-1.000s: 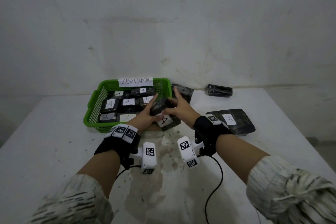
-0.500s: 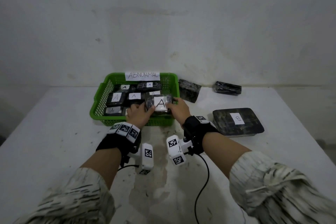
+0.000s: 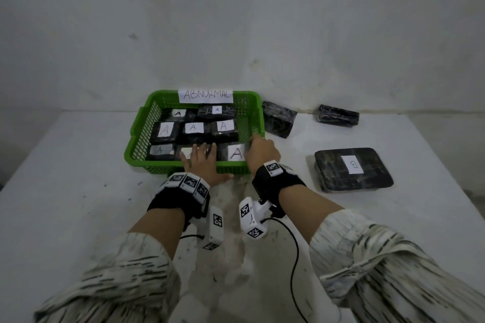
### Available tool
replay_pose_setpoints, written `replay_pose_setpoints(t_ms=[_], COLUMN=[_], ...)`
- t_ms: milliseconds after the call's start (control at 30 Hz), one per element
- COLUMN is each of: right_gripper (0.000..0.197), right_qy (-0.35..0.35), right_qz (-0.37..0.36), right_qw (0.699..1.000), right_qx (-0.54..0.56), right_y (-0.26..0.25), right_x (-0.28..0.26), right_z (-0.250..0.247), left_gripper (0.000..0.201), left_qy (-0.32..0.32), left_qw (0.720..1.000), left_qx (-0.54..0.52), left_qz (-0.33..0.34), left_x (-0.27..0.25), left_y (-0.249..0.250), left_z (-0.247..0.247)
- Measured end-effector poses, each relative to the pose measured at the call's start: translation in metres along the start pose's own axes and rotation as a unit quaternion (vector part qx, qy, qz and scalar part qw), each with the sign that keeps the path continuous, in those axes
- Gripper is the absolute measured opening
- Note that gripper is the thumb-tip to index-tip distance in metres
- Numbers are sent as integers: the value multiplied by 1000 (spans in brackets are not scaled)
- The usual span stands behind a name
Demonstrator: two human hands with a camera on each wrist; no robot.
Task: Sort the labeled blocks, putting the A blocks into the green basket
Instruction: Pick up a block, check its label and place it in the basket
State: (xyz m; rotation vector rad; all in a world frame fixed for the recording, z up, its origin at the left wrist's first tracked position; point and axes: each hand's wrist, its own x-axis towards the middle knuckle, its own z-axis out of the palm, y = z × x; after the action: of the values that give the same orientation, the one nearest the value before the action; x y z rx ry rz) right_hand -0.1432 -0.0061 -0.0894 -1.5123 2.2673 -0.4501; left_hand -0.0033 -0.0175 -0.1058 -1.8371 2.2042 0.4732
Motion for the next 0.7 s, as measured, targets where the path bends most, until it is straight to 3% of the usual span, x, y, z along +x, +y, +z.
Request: replay_pose_setpoints(t_ms=[167, 433, 500, 567, 633, 700], right_gripper=[23, 29, 31, 32, 35, 35], right_qy=[-26, -72, -74, -39, 27, 81], right_qz=[-38, -72, -83, -80, -56, -26], right_qw=[988, 976, 984, 996, 979, 967], right_qx=[-146, -194, -139, 25, 194, 241], right_y=[-1, 2, 7, 15, 26, 41], right_x=[-1, 4, 6, 8, 12, 20], right_z=[11, 5, 3, 3, -2, -13], left_gripper=[100, 102, 104, 105, 102, 95], left_qy=[22, 20, 9, -30, -89, -114], left_qw=[1000, 999, 999, 998, 994, 993], left_qx=[14, 28, 33, 54, 65, 29], left_qz=[-6, -19, -19, -14, -4, 9], left_x=[2, 5, 4, 3, 3, 4], left_y=[4, 6, 6, 5, 6, 15], left_z=[2, 3, 1, -8, -20, -32])
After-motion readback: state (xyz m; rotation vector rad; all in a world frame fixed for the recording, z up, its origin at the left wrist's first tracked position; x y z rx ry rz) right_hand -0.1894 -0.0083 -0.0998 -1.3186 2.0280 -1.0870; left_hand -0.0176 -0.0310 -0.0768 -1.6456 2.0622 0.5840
